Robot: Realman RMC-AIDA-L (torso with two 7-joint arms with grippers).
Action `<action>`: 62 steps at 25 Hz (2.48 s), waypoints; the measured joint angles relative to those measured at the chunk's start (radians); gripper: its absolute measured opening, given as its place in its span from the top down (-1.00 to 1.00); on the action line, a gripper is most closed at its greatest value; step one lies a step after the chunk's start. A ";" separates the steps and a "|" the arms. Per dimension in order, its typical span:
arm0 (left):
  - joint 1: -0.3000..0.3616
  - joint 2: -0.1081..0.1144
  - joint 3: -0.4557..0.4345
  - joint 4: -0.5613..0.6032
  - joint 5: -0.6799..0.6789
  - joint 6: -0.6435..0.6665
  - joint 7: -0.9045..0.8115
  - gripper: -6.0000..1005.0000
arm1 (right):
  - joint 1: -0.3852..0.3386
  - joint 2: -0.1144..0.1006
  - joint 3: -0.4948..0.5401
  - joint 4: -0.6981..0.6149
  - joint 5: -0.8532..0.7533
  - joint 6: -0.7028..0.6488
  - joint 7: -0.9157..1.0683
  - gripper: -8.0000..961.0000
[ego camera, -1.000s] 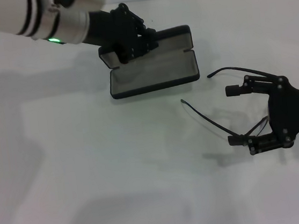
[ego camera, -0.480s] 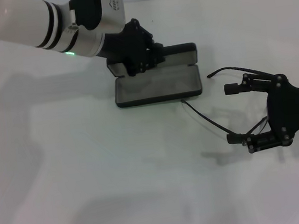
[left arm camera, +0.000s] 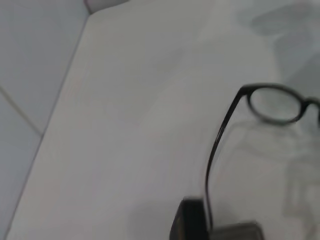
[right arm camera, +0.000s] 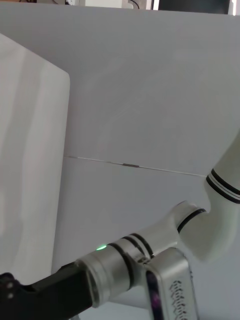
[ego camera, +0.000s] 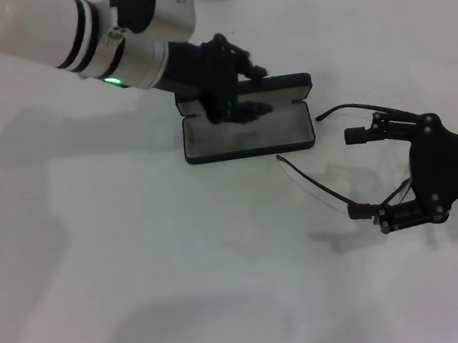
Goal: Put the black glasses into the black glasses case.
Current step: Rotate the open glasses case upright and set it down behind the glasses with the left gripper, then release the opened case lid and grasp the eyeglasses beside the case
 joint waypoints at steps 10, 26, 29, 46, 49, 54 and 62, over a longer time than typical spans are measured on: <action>0.265 0.005 -0.001 0.006 -0.617 0.327 0.195 -0.05 | 0.031 -0.072 0.057 -0.139 -0.071 -0.021 0.137 -0.79; 0.623 0.000 -0.004 0.229 -0.861 0.406 0.159 -0.21 | 0.380 -0.024 -0.022 -0.494 -0.943 -0.187 0.560 -0.79; 0.644 0.001 -0.004 0.254 -0.864 0.404 0.159 -0.24 | 0.403 0.001 -0.084 -0.495 -0.982 -0.173 0.571 -0.79; 0.665 -0.001 -0.001 0.256 -0.853 0.394 0.151 -0.44 | 0.409 0.029 -0.411 -0.473 -1.025 0.047 0.693 -0.76; 0.666 -0.002 -0.001 0.256 -0.853 0.386 0.152 -0.44 | 0.412 0.028 -0.455 -0.447 -1.025 0.076 0.702 -0.69; 0.667 -0.002 -0.001 0.256 -0.853 0.382 0.153 -0.43 | 0.421 0.028 -0.478 -0.414 -1.039 0.099 0.703 -0.66; 0.666 -0.002 -0.001 0.256 -0.853 0.382 0.154 -0.43 | 0.419 0.029 -0.479 -0.395 -1.046 0.118 0.703 -0.53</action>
